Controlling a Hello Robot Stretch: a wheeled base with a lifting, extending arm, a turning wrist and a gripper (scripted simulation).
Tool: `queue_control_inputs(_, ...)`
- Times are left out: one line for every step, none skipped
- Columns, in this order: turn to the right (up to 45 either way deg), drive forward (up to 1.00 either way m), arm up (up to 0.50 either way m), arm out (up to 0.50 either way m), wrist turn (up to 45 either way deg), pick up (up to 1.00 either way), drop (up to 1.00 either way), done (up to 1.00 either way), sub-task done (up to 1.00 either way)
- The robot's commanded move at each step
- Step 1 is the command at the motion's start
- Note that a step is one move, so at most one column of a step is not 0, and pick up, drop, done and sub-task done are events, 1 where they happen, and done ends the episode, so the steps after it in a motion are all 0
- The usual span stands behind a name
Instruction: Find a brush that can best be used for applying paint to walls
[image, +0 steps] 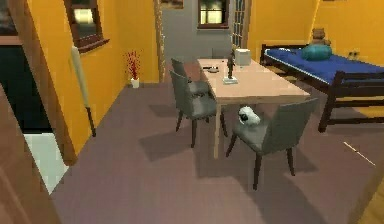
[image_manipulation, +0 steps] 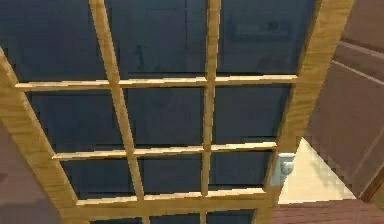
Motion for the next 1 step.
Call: queue_control_inputs(0.0,0.45,0.0,0.0,0.0,0.0,0.0,0.0,0.0)
